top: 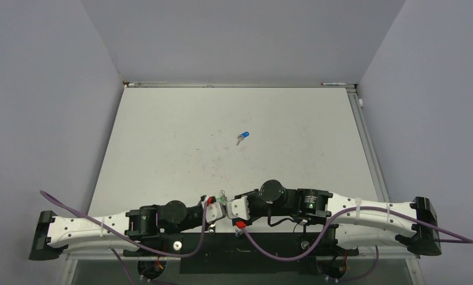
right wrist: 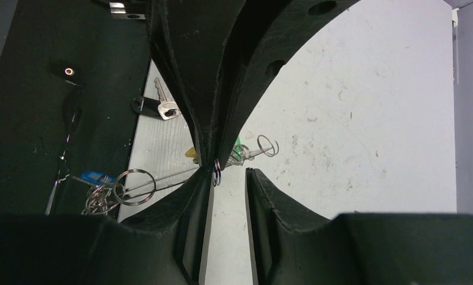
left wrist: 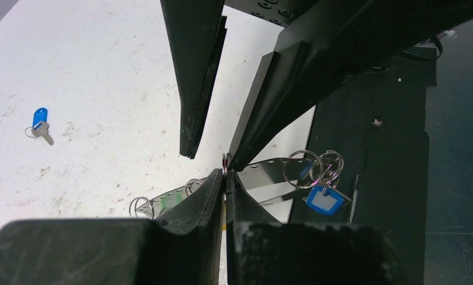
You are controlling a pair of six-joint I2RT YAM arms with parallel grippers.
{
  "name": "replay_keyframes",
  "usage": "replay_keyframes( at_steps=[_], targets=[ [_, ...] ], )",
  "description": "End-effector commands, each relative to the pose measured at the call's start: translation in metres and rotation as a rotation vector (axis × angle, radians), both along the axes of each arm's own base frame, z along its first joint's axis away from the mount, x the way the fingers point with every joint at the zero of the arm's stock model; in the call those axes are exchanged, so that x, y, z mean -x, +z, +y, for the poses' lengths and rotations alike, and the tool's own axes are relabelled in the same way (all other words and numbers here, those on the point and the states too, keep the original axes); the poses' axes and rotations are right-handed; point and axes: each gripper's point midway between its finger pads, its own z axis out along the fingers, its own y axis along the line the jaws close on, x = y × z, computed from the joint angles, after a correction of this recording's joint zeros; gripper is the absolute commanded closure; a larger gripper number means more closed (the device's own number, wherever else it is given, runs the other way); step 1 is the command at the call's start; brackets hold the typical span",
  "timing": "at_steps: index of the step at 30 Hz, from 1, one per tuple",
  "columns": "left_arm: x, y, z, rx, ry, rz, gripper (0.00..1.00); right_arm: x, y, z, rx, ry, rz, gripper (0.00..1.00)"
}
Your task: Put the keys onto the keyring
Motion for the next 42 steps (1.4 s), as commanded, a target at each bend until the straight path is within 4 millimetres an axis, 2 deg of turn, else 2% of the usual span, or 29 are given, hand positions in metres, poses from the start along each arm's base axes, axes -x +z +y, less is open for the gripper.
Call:
replay_keyframes(
  at_steps=[1,10,18,29,34,42],
  targets=[
    [0.000,0.024,-0.004,0.076,0.000,-0.023,1.00,0.000,0.010,0.009,-0.036,0.020,-0.021,0.74],
    [0.000,0.024,-0.004,0.077,0.000,-0.021,1.00,-0.002,0.002,0.010,-0.009,0.019,-0.018,0.86],
    [0.002,0.025,-0.004,0.083,-0.007,-0.025,1.00,-0.004,-0.005,0.009,0.020,0.012,-0.012,0.80],
    [0.007,0.033,-0.003,0.135,-0.032,-0.029,1.00,-0.008,-0.009,0.011,0.024,-0.004,0.005,0.85],
    [0.009,0.043,0.002,0.199,-0.039,-0.031,1.00,-0.007,-0.002,0.009,-0.014,-0.009,0.017,0.77],
    [0.011,0.041,0.000,0.193,-0.055,-0.030,1.00,-0.005,0.003,0.011,-0.047,-0.002,0.021,0.79]
  ],
)
